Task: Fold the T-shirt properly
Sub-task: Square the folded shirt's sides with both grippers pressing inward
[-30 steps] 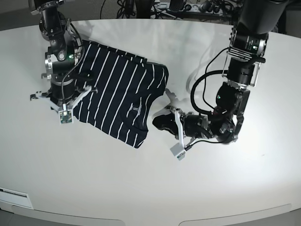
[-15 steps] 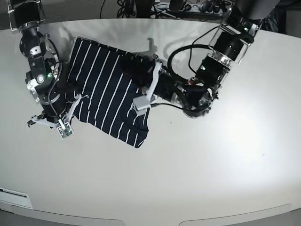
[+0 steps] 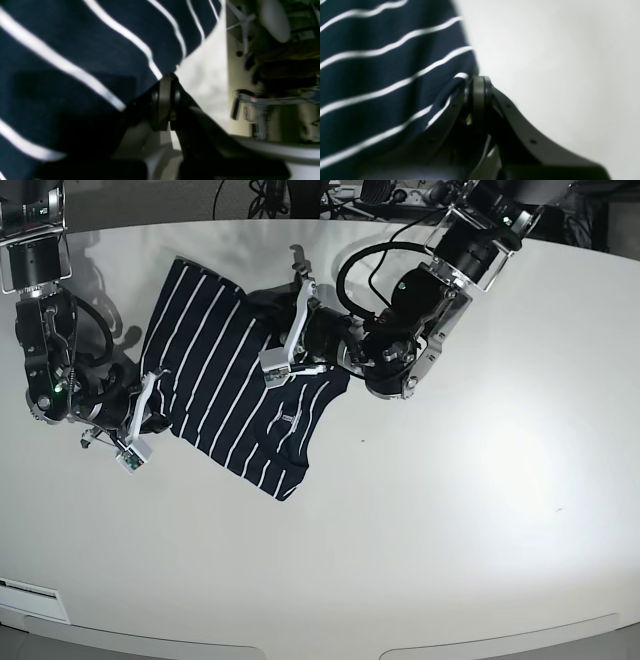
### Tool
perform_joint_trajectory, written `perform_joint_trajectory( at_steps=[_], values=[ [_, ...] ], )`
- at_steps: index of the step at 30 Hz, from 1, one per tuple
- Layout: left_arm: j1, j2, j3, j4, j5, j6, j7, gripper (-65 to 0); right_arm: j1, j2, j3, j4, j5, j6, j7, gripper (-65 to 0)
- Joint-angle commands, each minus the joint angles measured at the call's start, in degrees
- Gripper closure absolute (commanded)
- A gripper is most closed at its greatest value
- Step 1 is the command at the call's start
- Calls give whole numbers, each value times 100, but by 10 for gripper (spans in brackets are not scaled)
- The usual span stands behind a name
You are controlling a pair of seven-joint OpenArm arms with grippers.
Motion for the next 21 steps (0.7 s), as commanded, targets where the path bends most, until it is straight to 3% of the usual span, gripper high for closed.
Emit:
perform_joint_trajectory(
  at_steps=[1,4,10,15,19,21],
  values=[
    [-160,-85,-11,37,415,16,63,0,44,116,92,83,136,20,-48,0],
    [-330,-284,-11,-105,671,16,-214,0,-205,116,273,144,197,-2,-87,0],
    [-750,-391,-9,-745,1233,16,-1226,0,-1220,85,883,1117,201,-452,-83,0],
    [-1062,-358,-11,-1458,1591,16,-2157,0,-2229,-417,1368,2280,-63,-745,-83,0],
    [-1150,-363,-11,-1587,1585,16,-2002,0,-2684,-935,1639,2706,-621,-758,59,0],
    [-1209,-363,-13,-1578,1416,16,-1547,0,-2662,-1060,1727,2712,-1021,-761,190,0]
  ],
)
